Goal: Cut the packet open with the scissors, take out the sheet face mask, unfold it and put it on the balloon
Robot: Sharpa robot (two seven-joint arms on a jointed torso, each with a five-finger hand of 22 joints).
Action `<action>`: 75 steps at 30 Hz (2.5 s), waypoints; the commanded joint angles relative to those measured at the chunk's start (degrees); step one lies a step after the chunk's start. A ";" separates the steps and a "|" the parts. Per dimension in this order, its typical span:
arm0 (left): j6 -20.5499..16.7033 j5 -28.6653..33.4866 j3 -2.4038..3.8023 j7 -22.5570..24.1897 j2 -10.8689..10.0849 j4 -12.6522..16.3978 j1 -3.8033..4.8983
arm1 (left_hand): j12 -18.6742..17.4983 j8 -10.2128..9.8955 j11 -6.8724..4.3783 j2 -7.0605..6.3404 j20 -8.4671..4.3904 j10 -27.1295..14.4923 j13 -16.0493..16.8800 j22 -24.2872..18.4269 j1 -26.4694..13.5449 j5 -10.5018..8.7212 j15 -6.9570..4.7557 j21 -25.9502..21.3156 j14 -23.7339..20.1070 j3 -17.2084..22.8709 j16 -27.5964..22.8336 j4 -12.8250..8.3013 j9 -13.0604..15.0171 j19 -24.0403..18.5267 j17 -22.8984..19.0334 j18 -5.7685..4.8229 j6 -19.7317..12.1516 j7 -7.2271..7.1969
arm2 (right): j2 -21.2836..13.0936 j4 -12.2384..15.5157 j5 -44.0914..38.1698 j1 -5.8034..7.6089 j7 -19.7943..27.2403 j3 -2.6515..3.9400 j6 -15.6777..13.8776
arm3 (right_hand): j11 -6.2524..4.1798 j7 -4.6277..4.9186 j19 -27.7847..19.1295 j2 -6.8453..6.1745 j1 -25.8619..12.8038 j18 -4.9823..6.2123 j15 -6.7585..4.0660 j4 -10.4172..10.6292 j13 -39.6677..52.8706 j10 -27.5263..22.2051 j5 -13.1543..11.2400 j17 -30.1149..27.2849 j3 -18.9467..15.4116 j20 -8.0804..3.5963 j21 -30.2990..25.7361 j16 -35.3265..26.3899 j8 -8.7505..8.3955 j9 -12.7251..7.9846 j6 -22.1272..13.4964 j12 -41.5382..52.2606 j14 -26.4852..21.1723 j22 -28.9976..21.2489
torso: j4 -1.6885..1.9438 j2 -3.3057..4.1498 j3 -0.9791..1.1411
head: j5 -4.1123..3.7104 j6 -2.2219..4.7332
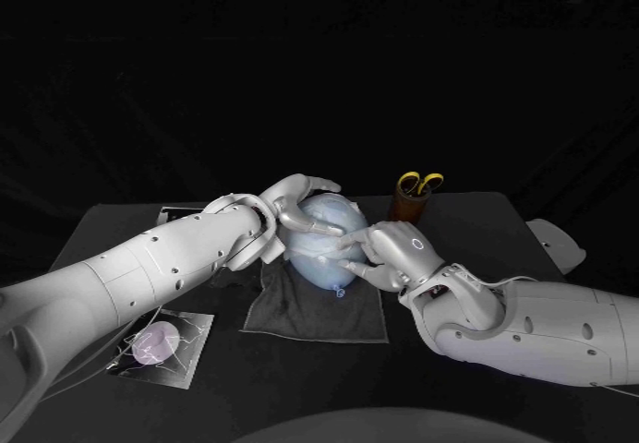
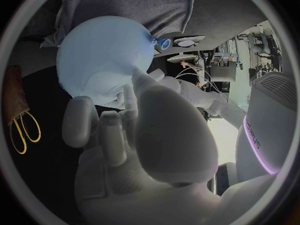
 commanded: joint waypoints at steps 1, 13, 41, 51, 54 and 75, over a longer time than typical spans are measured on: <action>0.64 0.03 -0.03 -0.27 0.04 0.03 -0.01 | 0.10 0.28 0.30 0.27 -0.05 0.00 0.03 -0.05 0.22 -0.01 0.25 -0.33 -0.08 0.23 0.17 0.03 0.05 -0.38 0.07 -0.54 0.15 0.35 | 0.14 -0.25 -3.26 0.00 -2.73 0.02 1.35 | 0.00 -0.06 0.45 0.23 -0.06 -1.16 0.14 -0.17 11.58 3.18 -0.39 15.05 0.54 -0.09 0.36 0.20 0.32 0.03 0.70 0.24 6.18 3.81 | -0.05 -0.02 0.02 | 0.06 -0.04; 0.67 0.11 -0.03 -0.25 0.11 -0.19 -0.01 | 0.10 0.28 0.30 0.27 -0.05 0.00 0.03 -0.05 0.22 -0.01 0.25 -0.33 -0.08 0.23 0.17 0.03 0.05 -0.38 0.07 -0.54 0.15 0.35 | 1.31 -0.94 -9.90 -0.01 -5.01 0.02 3.07 | -0.86 -1.03 1.71 0.58 0.62 -1.60 -0.56 -0.65 12.89 4.22 -1.06 15.05 3.01 -0.65 2.30 0.20 1.61 0.43 3.03 1.72 6.18 5.32 | -0.08 -0.01 0.04 | -0.21 -0.49; 1.13 0.51 -0.03 -0.30 -0.04 -0.21 0.05 | 0.07 0.27 0.40 0.38 -0.08 -0.09 0.01 -0.05 0.31 -0.02 0.31 -0.34 -0.25 0.37 0.09 0.03 0.02 -0.44 0.04 -0.48 0.04 0.45 | 1.07 -0.58 -15.50 -0.01 -4.77 0.20 0.01 | -3.36 -3.76 6.42 4.20 -3.00 -3.26 -2.79 -2.17 15.06 5.93 -1.43 15.05 12.43 -2.85 8.84 0.20 7.40 4.19 4.80 4.25 6.18 9.89 | -0.06 -0.01 0.05 | -0.15 -0.72; 1.17 0.57 -0.03 -0.22 0.05 -0.34 0.05 | 0.05 0.23 0.45 0.43 -0.09 -0.23 -0.01 -0.06 0.36 -0.02 0.36 -0.34 -0.42 0.46 0.03 0.03 -0.04 -0.45 -0.01 -0.45 -0.12 0.50 | -1.49 2.80 -14.12 0.00 -2.77 0.25 3.03 | -3.69 -4.21 6.52 4.09 -4.63 -3.32 -3.03 -1.55 15.06 5.93 -1.39 15.05 13.38 -3.09 8.99 0.20 9.51 6.12 4.93 4.25 6.18 10.12 | -0.06 -0.06 0.03 | -0.18 -0.81; 1.17 0.58 -0.03 -0.20 0.04 -0.38 0.05 | 0.05 0.23 0.45 0.43 -0.09 -0.23 -0.01 -0.06 0.36 -0.02 0.36 -0.34 -0.42 0.46 0.03 0.03 -0.04 -0.45 -0.01 -0.45 -0.12 0.50 | -2.47 3.89 -13.63 -0.03 -2.60 0.20 4.55 | -3.79 -4.34 6.58 4.07 -4.95 -3.35 -3.10 -1.44 15.06 5.93 -1.38 15.05 13.66 -3.14 9.08 0.20 10.20 6.91 4.77 4.25 6.18 10.21 | -0.10 -0.05 0.02 | -0.09 -0.81; 1.30 0.63 -0.03 -0.21 -0.16 -0.18 0.05 | 0.05 0.23 0.45 0.43 -0.09 -0.23 -0.01 -0.06 0.36 -0.02 0.36 -0.34 -0.42 0.46 0.03 0.03 -0.04 -0.45 -0.01 -0.45 -0.12 0.50 | -2.91 3.77 -9.52 -0.23 -2.67 0.00 -3.26 | 0.66 0.82 3.93 -1.56 -7.43 -2.40 0.51 0.23 14.37 5.37 -1.40 15.05 1.90 -0.19 4.62 0.20 3.41 6.75 -6.55 3.20 6.18 8.20 | -0.07 0.06 0.02 | 0.03 -0.49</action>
